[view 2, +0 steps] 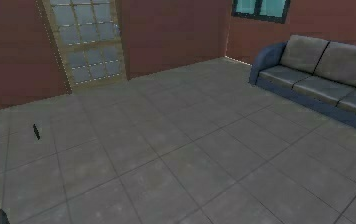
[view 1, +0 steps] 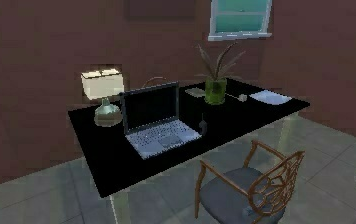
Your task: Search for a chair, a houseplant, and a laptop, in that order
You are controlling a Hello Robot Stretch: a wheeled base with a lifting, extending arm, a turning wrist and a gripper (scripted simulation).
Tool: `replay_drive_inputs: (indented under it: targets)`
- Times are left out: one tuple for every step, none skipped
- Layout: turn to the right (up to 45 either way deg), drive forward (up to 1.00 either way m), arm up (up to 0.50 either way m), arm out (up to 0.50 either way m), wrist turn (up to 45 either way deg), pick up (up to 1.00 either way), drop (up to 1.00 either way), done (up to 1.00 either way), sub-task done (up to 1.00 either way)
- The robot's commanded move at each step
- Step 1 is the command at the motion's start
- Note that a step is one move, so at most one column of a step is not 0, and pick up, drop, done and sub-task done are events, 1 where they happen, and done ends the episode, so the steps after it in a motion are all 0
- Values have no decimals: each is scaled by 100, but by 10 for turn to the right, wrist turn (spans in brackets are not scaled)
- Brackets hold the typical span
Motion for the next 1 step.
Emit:
replay_drive_inputs:
  targets:
    - [0, 0, 0, 0, 0, 0, 0, 100, 0]
